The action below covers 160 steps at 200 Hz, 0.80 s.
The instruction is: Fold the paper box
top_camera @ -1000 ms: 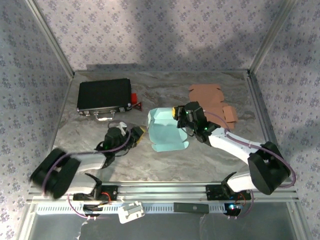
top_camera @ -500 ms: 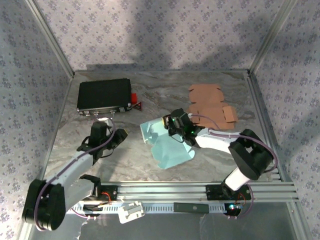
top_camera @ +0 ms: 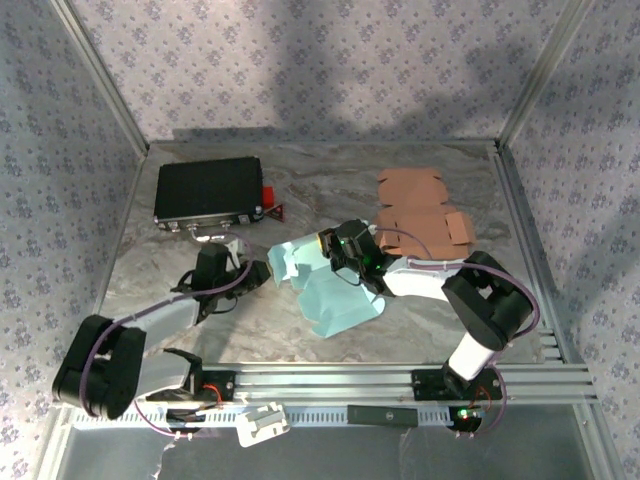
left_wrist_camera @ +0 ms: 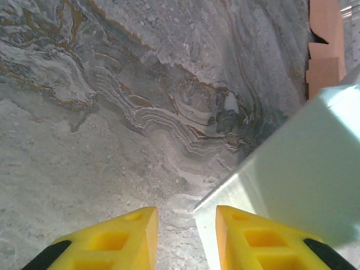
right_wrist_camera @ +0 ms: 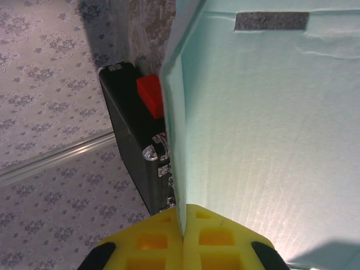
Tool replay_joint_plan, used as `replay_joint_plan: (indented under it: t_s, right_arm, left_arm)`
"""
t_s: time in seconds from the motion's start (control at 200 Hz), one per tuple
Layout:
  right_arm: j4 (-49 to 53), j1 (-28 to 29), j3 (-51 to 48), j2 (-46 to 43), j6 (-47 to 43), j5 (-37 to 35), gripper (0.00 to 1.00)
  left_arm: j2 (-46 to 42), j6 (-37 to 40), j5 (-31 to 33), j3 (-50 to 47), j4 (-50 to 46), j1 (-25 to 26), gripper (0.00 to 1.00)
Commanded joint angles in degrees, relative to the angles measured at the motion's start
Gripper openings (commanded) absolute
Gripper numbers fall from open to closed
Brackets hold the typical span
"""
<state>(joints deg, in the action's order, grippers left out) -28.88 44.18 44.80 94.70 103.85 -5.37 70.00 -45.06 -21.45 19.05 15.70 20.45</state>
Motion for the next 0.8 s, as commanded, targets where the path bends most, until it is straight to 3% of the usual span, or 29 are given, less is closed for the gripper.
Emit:
replay_joint_plan:
  t_s: [0.0,0.795]
  right_arm:
    - [-1.7,0.2,-0.6,-0.2,-1.5,0.1,0.0]
    - [-3.8,-0.2,-1.6,-2.4,-5.0,1.6,0.0]
  left_arm:
    - [1.4,0.4,-0.1,-0.1,6.2,1.1,0.33]
    - [1.3,7.6,7.7,5.5,5.2,11.6,0.33]
